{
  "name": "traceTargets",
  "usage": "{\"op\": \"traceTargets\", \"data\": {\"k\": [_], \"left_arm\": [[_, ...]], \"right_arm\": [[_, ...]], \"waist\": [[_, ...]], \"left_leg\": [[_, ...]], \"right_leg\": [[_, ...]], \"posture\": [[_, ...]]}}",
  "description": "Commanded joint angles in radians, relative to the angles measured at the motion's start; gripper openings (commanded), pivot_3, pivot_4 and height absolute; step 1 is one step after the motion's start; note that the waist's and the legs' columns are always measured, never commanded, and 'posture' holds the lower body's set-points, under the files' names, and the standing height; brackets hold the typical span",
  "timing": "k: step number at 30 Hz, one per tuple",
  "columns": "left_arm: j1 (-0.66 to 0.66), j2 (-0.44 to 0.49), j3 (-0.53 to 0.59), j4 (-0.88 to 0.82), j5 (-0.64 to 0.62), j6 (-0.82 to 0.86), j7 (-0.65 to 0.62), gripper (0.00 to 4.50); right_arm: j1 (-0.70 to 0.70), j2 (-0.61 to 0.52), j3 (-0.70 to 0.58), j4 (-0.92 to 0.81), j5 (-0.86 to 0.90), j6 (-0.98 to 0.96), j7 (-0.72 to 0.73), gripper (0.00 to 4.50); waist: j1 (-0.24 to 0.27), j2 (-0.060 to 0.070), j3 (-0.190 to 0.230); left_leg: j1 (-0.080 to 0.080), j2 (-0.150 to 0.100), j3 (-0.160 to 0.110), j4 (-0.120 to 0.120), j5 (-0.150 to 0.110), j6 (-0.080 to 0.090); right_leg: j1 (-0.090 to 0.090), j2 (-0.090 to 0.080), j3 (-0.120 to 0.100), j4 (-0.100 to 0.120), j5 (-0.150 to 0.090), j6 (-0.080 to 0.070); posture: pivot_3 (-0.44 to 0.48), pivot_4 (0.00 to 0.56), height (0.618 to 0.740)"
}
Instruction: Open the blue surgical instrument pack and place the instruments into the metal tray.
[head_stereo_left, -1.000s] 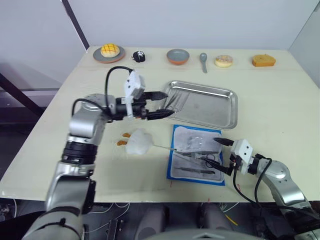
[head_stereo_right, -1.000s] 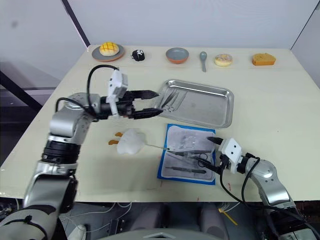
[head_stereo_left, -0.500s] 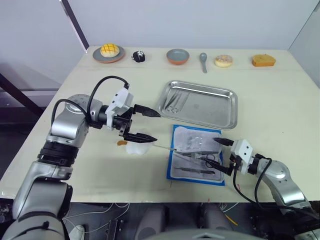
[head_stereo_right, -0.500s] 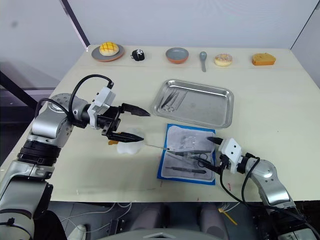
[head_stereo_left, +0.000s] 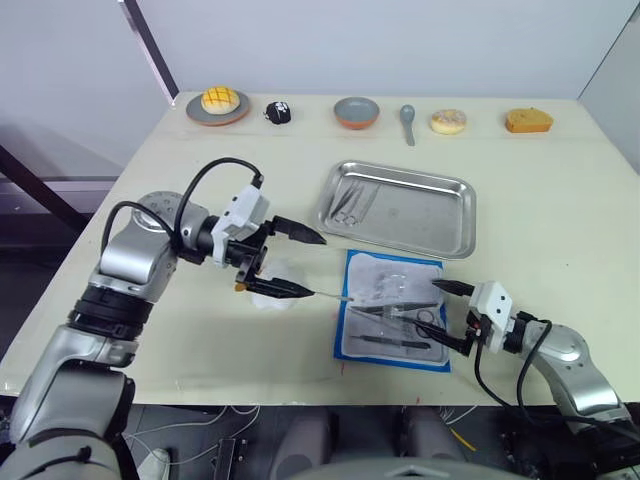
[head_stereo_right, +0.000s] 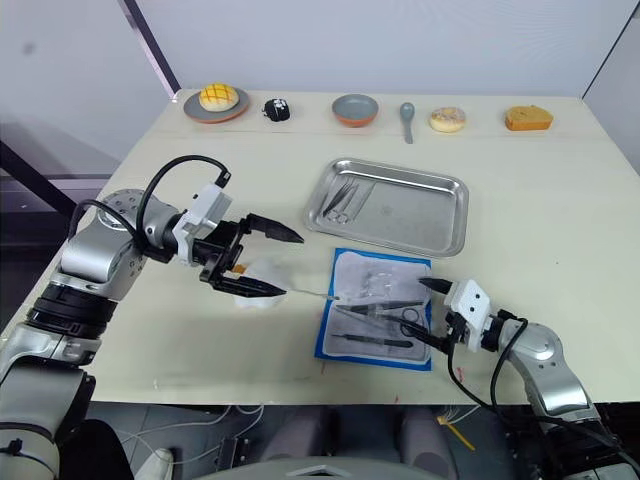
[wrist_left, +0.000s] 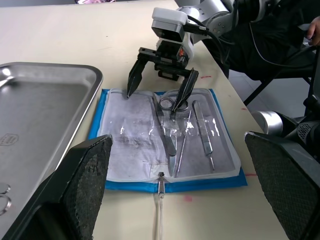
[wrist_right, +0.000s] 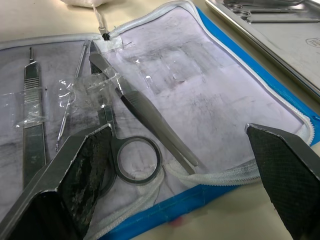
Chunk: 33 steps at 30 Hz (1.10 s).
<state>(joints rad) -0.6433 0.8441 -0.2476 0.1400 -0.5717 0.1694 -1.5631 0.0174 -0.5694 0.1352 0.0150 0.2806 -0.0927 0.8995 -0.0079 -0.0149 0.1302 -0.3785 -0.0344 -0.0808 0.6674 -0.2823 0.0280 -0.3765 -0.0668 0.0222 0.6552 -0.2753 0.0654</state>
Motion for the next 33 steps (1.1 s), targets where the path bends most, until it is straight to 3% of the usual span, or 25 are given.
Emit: {"op": "traceTargets", "data": {"k": [1, 11, 14, 26, 33], "left_arm": [[0.002, -0.020, 0.008, -0.027, 0.021, -0.022, -0.051, 4.47], [0.020, -0.073, 0.002, -0.057, 0.061, -0.004, -0.039, 4.47], [0.035, -0.143, -0.041, -0.056, 0.135, -0.026, 0.032, 4.47], [0.013, -0.330, -0.126, 0.162, 0.425, -0.234, 0.186, 4.47], [-0.014, -0.405, -0.144, 0.285, 0.492, -0.314, 0.207, 4.47]], "right_arm": [[0.052, -0.042, 0.010, 0.084, -0.057, 0.045, 0.020, 4.50], [0.047, -0.033, 0.009, 0.091, -0.065, 0.045, 0.017, 4.50], [0.048, -0.022, 0.018, 0.093, -0.071, 0.043, 0.008, 4.50], [0.034, 0.008, 0.044, 0.104, -0.085, 0.037, -0.012, 4.50], [0.030, 0.011, 0.046, 0.106, -0.090, 0.035, -0.018, 4.50]], "waist": [[-0.001, 0.000, 0.001], [-0.002, 0.000, 0.002], [0.000, 0.001, 0.002], [-0.006, 0.000, 0.002], [-0.007, 0.000, 0.002]], "left_leg": [[0.000, 0.000, 0.000, 0.000, 0.000, 0.000], [0.000, 0.000, 0.000, 0.000, 0.000, 0.000], [0.000, 0.000, 0.000, 0.000, 0.000, 0.000], [0.000, 0.001, 0.000, 0.000, 0.000, 0.000], [0.000, 0.001, 0.000, 0.000, 0.000, 0.000]], "right_leg": [[0.000, 0.000, 0.000, 0.000, 0.000, 0.000], [0.000, 0.000, 0.000, 0.000, 0.000, 0.000], [0.000, 0.000, 0.000, 0.000, 0.000, 0.000], [0.000, 0.002, 0.001, 0.001, 0.000, 0.000], [0.000, 0.003, 0.001, 0.002, 0.000, 0.000]], "posture": [[0.000, 0.150, 0.740], [0.000, 0.150, 0.740], [0.000, 0.150, 0.740], [0.000, 0.150, 0.740], [0.000, 0.150, 0.740]]}}
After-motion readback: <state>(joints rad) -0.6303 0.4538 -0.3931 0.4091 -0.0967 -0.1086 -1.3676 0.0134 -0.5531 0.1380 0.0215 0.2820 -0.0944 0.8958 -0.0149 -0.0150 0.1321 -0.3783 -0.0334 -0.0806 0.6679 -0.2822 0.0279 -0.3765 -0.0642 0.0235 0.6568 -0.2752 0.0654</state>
